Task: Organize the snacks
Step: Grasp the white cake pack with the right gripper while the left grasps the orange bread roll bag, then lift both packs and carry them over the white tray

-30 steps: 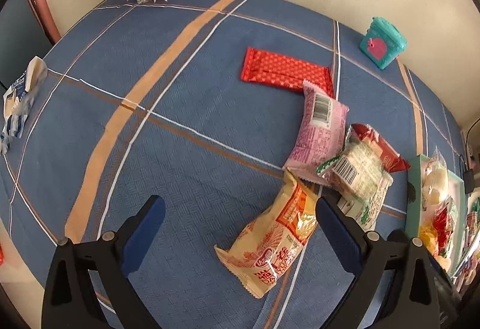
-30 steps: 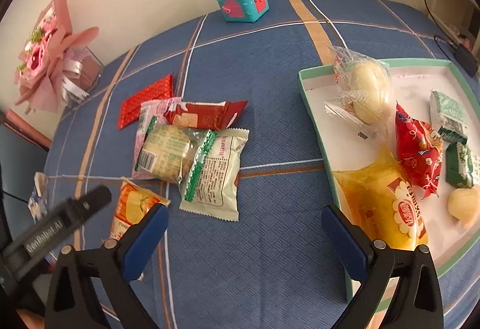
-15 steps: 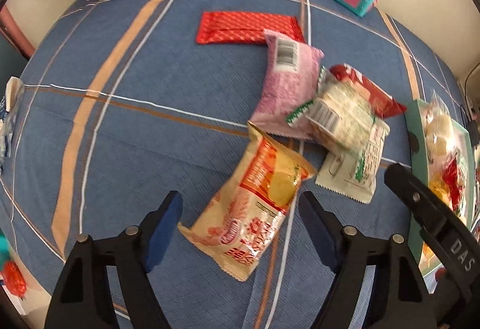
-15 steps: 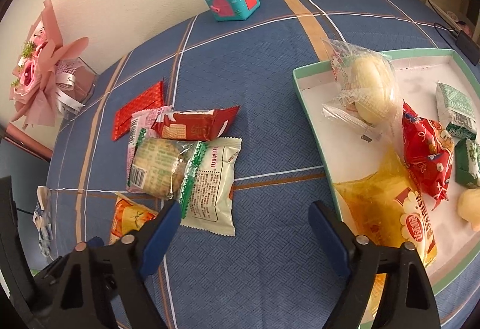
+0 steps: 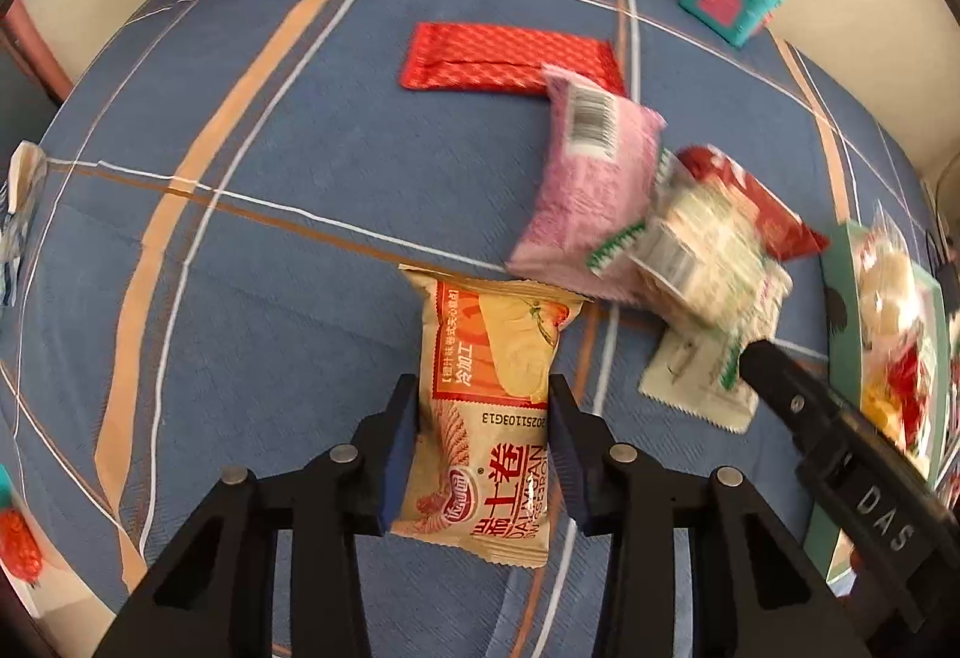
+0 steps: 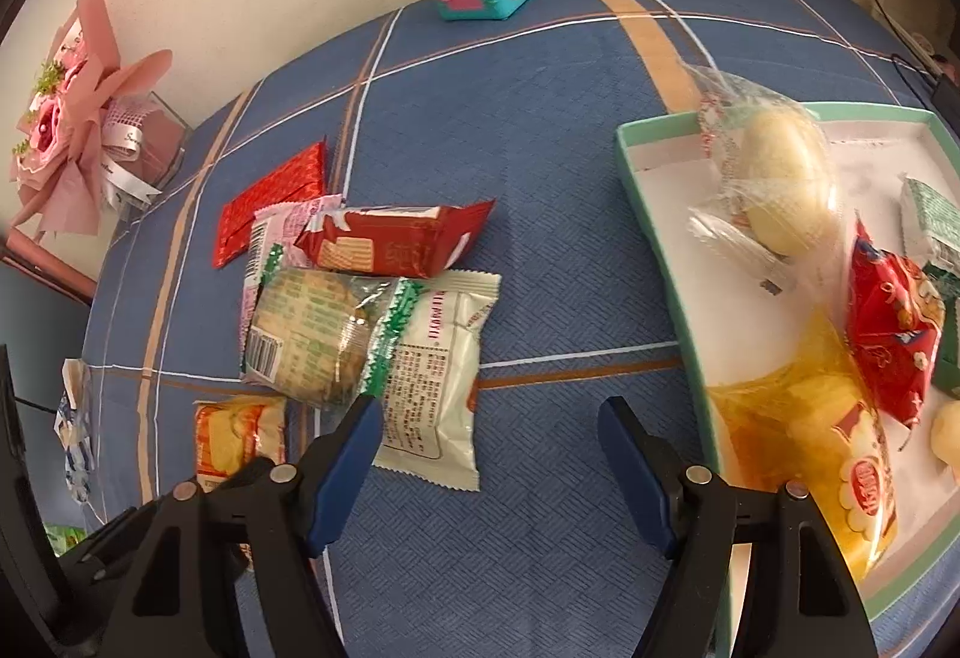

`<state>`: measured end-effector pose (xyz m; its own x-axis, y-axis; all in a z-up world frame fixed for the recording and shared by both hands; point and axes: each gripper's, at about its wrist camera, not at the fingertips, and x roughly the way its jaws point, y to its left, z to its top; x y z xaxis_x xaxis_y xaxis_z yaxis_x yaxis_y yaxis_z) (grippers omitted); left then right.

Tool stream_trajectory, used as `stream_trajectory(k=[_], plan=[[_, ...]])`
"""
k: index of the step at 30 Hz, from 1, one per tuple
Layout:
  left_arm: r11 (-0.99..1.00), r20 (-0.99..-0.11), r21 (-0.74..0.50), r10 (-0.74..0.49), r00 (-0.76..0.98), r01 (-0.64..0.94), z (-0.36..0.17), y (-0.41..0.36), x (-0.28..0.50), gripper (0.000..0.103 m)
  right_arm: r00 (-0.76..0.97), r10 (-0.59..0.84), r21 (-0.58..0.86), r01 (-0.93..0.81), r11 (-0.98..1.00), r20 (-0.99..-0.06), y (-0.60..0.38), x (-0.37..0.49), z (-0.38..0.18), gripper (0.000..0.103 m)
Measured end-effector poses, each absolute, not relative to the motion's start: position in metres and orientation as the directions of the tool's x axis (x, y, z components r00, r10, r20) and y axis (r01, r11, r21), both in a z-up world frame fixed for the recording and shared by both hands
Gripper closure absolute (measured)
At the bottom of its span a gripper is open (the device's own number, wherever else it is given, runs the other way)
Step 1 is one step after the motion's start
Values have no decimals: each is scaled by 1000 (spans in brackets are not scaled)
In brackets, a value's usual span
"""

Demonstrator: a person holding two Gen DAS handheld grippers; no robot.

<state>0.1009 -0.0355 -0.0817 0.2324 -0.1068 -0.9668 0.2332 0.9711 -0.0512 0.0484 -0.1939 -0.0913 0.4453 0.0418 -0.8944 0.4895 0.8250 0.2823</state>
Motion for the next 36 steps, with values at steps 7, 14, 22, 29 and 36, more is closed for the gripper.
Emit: stream_trajectory(k=[7, 14, 22, 29, 36], plan=[[986, -963, -83, -117, 242, 146, -81, -11, 119, 61, 439, 45, 265, 454, 850, -898, -178, 64, -95, 27], [987, -962, -102, -130, 240, 125, -79, 9, 128, 61, 415, 12, 206, 426, 881, -910, -159, 81, -102, 27], [987, -963, -103, -130, 238, 125, -83, 9, 131, 61, 396, -72, 110, 418, 902, -915, -148, 102, -106, 28], [988, -964, -86, -115, 241, 128, -86, 0, 134, 61, 379, -121, 47, 406, 913, -918, -140, 105, -107, 48], [986, -968, -58, -94, 232, 157, -86, -14, 127, 61, 361, -98, 62, 407, 911, -927, -148, 87, -109, 48]])
